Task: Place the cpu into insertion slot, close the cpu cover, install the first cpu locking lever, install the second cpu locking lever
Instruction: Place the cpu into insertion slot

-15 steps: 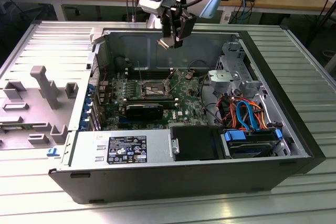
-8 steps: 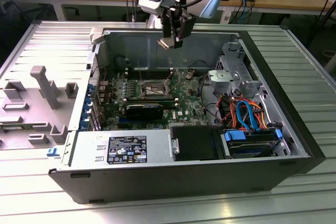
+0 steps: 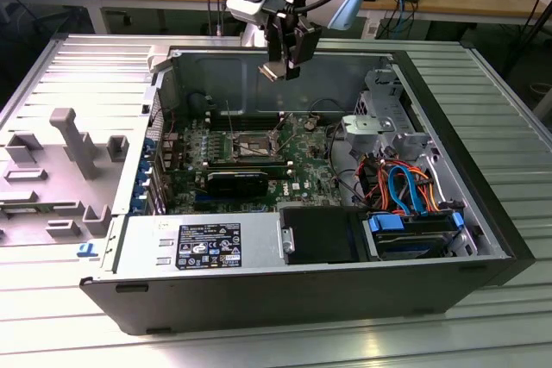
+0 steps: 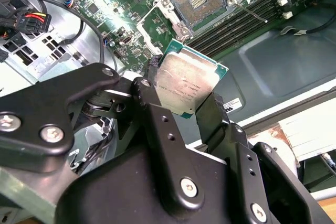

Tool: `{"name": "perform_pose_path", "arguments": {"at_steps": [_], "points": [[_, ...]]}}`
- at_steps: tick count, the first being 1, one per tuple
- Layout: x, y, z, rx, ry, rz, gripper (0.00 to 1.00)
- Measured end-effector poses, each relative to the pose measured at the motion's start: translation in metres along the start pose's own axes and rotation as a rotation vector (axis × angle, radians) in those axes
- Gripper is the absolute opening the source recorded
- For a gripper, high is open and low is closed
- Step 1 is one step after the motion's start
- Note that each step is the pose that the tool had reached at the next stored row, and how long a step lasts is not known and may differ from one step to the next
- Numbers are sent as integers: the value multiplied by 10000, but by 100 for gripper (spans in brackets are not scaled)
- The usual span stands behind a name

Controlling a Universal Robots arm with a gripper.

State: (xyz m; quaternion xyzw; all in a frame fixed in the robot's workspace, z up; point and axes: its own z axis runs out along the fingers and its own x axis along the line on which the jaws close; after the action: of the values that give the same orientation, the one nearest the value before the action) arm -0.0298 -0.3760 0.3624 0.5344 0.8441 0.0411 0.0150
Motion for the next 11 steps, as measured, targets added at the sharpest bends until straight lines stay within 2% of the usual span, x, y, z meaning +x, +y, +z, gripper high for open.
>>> {"name": "perform_pose_path", "arguments": {"at_steps": [8,11], "points": [[0,0,0,0,-1,12,54],[0,0,6,-7,-33,384,54]]}}
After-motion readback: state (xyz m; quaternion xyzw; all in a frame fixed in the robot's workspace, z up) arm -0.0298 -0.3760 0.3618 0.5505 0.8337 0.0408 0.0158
